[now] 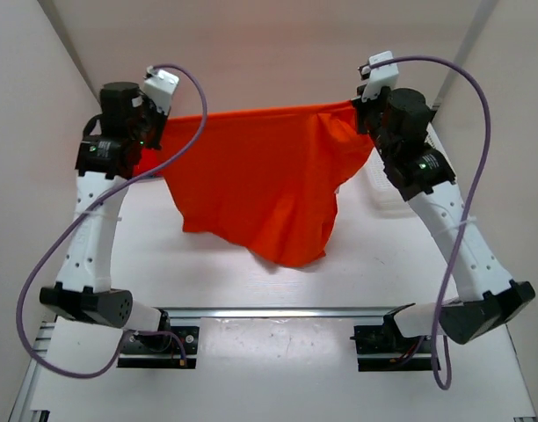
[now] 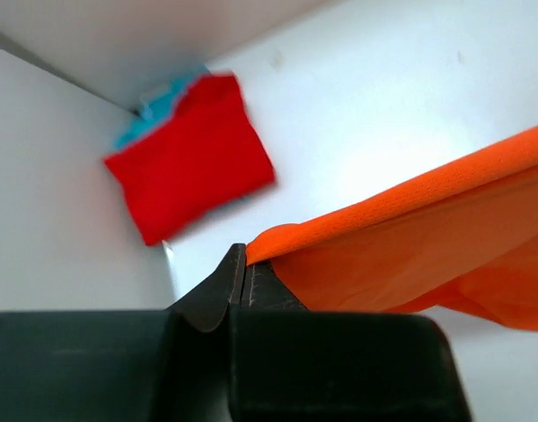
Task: Fold and stack the t-shirts
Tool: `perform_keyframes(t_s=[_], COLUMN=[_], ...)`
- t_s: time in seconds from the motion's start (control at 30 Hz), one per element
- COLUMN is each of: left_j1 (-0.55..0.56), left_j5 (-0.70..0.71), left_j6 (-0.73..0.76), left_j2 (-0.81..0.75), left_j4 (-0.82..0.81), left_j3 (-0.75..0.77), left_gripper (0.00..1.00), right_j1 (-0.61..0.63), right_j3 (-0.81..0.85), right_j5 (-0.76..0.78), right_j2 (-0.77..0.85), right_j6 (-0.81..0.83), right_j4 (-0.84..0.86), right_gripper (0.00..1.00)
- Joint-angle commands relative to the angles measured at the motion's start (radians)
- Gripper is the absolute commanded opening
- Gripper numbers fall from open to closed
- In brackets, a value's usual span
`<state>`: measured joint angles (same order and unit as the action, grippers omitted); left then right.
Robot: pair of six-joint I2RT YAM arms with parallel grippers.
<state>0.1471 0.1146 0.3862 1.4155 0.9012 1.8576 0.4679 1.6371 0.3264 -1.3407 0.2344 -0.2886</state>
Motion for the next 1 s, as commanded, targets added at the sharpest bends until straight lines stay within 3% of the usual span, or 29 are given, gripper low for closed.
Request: perform_keyframes(t_s=[0.0,0.1,0.3,0.37,0.4,0.43,0.47,0.53,0.57,0.63,0.73,0.83,0.97], left_j1=[-0.006,-0.012,-0.031,-0.008,-0.012,-0.003,-0.009,-0.021,-0.029,-0.038,-0.069,-0.099,-0.093], left_j5=[-0.004,0.010,0.034,0.080,0.091,0.097,0.096,0.088,0.079,0.005,-0.088,-0.115,-0.116], left_j6=[-0.012,-0.050,-0.084,-0.076,-0.073,-0.078,-0.095,-0.109,-0.107,-0.090,-0.057,-0.024,-0.024], left_j2=[0.077,0.215,0.569,0.661,0.683,0.718,0.743,0.747,0.738,0.703,0.604,0.492,0.335], left_j4=[0.056,0.028,0.015,0.004,0.004,0.007,0.014,0.001,0.010,0.048,0.103,0.125,0.068], left_j3=[-0.067,-0.063,0.267,0.356,0.394,0.413,0.461,0.482,0.474,0.427,0.228,-0.131,-0.469], left_gripper=[0.00,0.00,0.00,0.06,0.16,0.29,0.37,0.70,0.75,0.81,0.78,0.70,0.66], right_j1=[-0.080,-0.103,-0.189,-0.189,-0.189,-0.183,-0.175,-0.178,-0.175,-0.181,-0.150,-0.095,-0.058], right_j3=[-0.074,-0.002,0.242,0.291,0.309,0.310,0.310,0.278,0.258,0.203,0.033,-0.188,-0.490], right_j5=[-0.120,-0.185,-0.288,-0.282,-0.276,-0.280,-0.282,-0.268,-0.276,-0.282,-0.290,-0.293,-0.317], right_j2=[-0.078,-0.234,-0.582,-0.636,-0.655,-0.653,-0.646,-0.605,-0.591,-0.513,-0.373,-0.243,-0.080], right_j6=[-0.093,-0.083,-0.228,-0.234,-0.228,-0.231,-0.227,-0.230,-0.234,-0.268,-0.276,-0.273,-0.319], right_j4=[0.049,0.082,0.115,0.114,0.115,0.118,0.120,0.105,0.092,0.066,0.007,-0.062,-0.081], right_gripper=[0.00,0.00,0.02,0.21,0.33,0.39,0.42,0.52,0.53,0.53,0.51,0.51,0.43])
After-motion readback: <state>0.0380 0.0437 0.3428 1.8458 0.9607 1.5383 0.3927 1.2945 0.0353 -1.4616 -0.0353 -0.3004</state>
